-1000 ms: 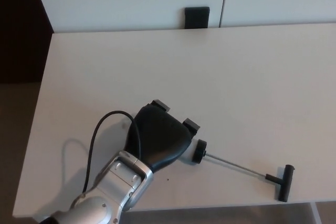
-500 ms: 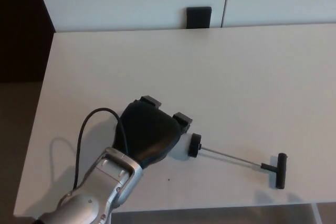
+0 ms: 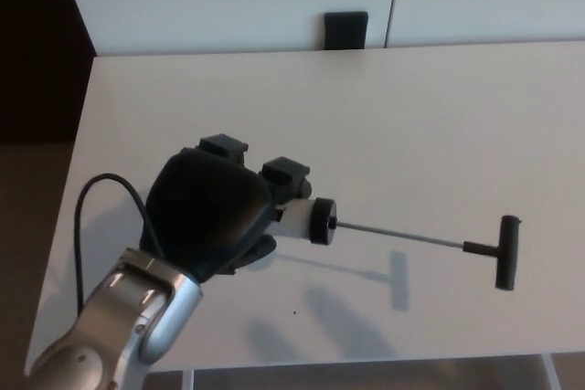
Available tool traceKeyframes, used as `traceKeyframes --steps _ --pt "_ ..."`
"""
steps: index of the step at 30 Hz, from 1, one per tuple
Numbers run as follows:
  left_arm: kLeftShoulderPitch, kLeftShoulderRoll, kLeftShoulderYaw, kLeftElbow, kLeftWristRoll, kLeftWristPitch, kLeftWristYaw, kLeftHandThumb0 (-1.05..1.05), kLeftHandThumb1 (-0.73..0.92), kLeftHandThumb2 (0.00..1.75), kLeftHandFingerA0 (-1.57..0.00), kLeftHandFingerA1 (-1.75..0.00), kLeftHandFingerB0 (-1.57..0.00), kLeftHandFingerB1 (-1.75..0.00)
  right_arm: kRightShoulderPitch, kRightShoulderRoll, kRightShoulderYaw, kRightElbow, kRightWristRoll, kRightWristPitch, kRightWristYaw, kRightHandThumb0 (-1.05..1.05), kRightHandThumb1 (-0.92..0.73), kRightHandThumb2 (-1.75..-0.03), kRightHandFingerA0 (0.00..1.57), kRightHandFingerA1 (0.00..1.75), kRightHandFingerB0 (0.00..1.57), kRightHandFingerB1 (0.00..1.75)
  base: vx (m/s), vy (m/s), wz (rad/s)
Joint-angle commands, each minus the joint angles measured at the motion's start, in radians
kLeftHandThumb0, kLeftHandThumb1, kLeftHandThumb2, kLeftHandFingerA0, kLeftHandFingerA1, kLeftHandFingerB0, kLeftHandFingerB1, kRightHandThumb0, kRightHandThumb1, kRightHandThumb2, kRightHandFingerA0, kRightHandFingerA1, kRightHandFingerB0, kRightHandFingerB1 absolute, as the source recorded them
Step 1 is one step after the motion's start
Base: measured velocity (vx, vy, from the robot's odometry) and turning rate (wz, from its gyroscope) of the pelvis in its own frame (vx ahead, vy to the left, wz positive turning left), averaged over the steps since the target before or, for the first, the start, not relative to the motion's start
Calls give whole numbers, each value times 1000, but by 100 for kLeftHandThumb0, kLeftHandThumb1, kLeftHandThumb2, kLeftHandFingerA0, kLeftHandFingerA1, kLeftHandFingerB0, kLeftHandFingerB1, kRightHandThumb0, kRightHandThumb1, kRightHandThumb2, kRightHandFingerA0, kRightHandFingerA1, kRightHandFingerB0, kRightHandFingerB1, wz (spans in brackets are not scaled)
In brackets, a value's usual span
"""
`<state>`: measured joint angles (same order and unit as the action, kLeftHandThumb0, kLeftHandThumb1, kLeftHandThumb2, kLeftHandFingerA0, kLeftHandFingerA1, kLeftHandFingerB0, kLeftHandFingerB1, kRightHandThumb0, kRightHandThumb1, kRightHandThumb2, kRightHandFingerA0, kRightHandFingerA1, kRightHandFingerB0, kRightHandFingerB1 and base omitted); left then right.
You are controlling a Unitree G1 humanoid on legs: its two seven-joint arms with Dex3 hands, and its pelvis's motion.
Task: The robot walks towards a desk on which an air pump is kept in the middle. It lifts it up and holds it with its left hand and uses its right hand to compress it by pushing its handle inwards.
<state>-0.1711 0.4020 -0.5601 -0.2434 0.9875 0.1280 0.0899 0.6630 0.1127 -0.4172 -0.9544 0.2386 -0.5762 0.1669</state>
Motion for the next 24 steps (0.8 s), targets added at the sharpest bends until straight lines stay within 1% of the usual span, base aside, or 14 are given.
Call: traceKeyframes --steps 1,3,5,8,10,12,13,15,16,17,18,20,21,24 --pt "35 14 106 -141 -111 -74 -35 0 69 59 -82 -143 -81 -83 -226 -65 184 156 -85 357 -38 -81 -66 -102 3 42 10 19 0 0 0" --pt "32 13 115 -157 -116 -66 -53 -2 72 60 -81 -146 -80 -86 -262 -70 191 211 -74 400 -45 -77 -64 -105 2 47 4 28 0 0 0" --pt "29 6 131 -174 -129 -63 -61 -5 74 60 -81 -151 -75 -102 -333 -76 205 326 -53 488 -60 -75 -67 -110 1 39 0 26 0 0 0" --pt "29 5 136 -172 -129 -69 -52 -5 73 58 -81 -155 -67 -112 -362 -81 213 384 -54 510 -56 -75 -69 -112 1 38 0 26 0 0 0" --pt "29 8 142 -181 -133 -65 -67 -3 71 57 -80 -156 -67 -115 -380 -72 234 466 -68 501 -41 -88 -77 -116 7 36 7 18 0 0 0" --pt "34 12 150 -185 -141 -66 -74 -1 69 58 -83 -157 -75 -110 -369 -45 276 519 -83 475 -30 -82 -72 -114 6 39 5 23 0 0 0" --pt "32 12 153 -183 -143 -68 -73 -1 70 60 -84 -153 -84 -86 -370 -41 285 528 -86 470 -29 -82 -73 -115 6 41 6 24 0 0 0" --pt "30 12 154 -181 -144 -70 -72 -1 70 60 -84 -153 -84 -86 -372 -41 290 533 -87 468 -29 -82 -73 -115 6 41 6 24 0 0 0" --pt "33 17 161 -179 -145 -67 -84 -2 68 60 -88 -147 -90 -63 -372 -38 319 561 -93 459 -16 -87 -92 -73 7 32 4 24 0 0 0" --pt "35 18 163 -179 -145 -66 -89 -2 68 60 -88 -147 -90 -63 -372 -38 327 568 -94 457 -14 -87 -92 -73 7 32 4 24 0 0 0" --pt "40 20 165 -176 -146 -71 -85 -3 70 61 -86 -152 -85 -81 -373 -35 338 583 -93 453 -11 -88 -92 -72 7 32 4 24 0 0 0" --pt "49 21 169 -172 -147 -82 -78 -3 70 61 -86 -152 -85 -81 -376 -34 351 603 -91 447 -12 -88 -92 -72 7 32 4 24 0 0 0" --pt "62 20 165 -172 -144 -88 -71 -2 73 56 -78 -159 -64 -120 -362 -34 359 613 -90 444 -8 -85 -72 -115 7 37 7 22 0 0 0" --pt "87 19 160 -174 -124 -91 -69 -3 74 52 -75 -164 -75 -101 -334 -37 380 628 -83 450 -8 -94 -74 -96 7 33 9 22 0 0 0"
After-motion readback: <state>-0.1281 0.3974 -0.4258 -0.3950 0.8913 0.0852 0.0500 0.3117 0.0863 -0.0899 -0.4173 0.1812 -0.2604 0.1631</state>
